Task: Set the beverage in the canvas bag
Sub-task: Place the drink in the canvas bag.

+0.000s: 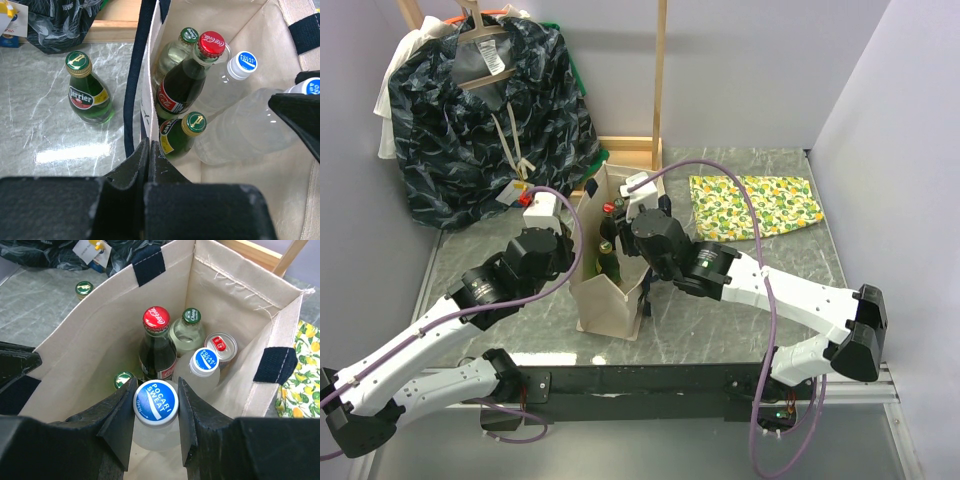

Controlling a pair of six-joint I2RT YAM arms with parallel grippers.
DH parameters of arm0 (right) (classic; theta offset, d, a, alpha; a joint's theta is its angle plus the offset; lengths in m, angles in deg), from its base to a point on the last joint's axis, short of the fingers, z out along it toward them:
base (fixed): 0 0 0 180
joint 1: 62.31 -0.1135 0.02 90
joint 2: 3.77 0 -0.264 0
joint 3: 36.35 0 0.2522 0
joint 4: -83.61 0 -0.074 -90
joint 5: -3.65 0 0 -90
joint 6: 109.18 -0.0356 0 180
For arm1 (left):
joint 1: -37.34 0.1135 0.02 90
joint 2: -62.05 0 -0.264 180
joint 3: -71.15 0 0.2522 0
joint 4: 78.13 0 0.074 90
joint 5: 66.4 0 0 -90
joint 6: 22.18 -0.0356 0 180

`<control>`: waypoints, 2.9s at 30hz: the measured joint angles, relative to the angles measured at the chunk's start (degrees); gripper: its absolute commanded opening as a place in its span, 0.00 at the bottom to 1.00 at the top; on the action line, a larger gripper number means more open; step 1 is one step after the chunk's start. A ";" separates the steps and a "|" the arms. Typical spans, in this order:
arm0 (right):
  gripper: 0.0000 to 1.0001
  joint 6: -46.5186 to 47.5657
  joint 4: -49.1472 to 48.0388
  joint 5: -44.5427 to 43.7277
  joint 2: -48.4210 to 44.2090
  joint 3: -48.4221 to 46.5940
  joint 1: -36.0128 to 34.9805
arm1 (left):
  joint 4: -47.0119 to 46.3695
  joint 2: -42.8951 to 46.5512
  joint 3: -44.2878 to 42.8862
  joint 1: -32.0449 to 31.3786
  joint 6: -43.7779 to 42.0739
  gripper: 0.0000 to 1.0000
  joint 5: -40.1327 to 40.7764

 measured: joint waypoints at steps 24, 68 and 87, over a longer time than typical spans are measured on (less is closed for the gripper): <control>0.00 -5.07 -0.15 1.55 1.51 4.17 0.00 | -0.24 -0.13 0.00 0.00 -0.20 0.01 0.00; 0.00 -10.86 3.15 0.98 4.68 4.17 0.04 | -0.61 -0.42 0.00 0.00 -0.22 0.01 0.04; 0.00 -13.55 4.90 0.57 6.56 3.28 0.37 | -0.63 -0.37 0.00 0.00 -0.22 0.01 0.11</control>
